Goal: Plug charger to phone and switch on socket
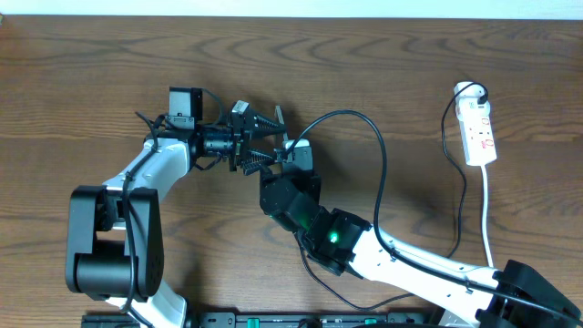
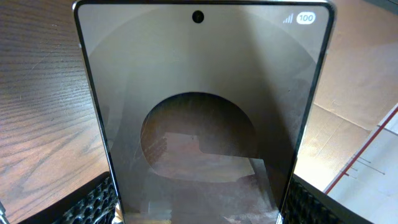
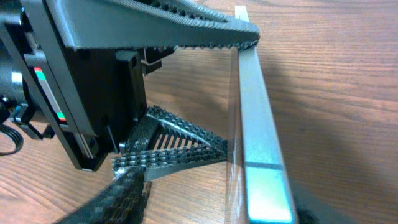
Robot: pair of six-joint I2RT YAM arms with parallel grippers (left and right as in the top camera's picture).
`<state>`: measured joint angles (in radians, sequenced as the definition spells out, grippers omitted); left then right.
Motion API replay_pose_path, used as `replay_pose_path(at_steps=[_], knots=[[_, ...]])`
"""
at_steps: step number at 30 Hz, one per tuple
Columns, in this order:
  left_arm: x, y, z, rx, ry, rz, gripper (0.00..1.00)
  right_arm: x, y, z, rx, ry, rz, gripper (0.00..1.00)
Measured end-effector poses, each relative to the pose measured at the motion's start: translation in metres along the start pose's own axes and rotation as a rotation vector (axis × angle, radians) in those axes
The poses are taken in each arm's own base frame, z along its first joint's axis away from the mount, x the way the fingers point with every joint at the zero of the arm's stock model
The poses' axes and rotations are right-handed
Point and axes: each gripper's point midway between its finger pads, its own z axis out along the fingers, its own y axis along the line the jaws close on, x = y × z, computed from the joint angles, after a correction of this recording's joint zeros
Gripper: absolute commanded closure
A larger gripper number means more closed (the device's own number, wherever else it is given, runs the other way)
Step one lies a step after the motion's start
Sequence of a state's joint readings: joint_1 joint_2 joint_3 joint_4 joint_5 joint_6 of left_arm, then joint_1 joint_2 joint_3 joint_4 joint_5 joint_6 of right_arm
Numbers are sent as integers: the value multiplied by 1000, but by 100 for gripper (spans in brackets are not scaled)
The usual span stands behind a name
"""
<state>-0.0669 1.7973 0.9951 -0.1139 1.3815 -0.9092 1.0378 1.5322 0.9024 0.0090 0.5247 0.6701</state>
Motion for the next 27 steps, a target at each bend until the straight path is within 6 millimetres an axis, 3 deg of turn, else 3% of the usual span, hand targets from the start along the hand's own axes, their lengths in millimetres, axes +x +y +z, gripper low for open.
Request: replay_pose_path(at_steps=[7, 19, 27], knots=[[0, 0, 0, 1, 0, 0, 31, -3, 0, 0, 3, -14, 4, 75], [-2, 0, -2, 3, -7, -1, 31, -5, -6, 1, 29, -24, 0, 97], [-3, 0, -4, 4, -11, -3, 30, -6, -10, 1, 49, -29, -4, 99]])
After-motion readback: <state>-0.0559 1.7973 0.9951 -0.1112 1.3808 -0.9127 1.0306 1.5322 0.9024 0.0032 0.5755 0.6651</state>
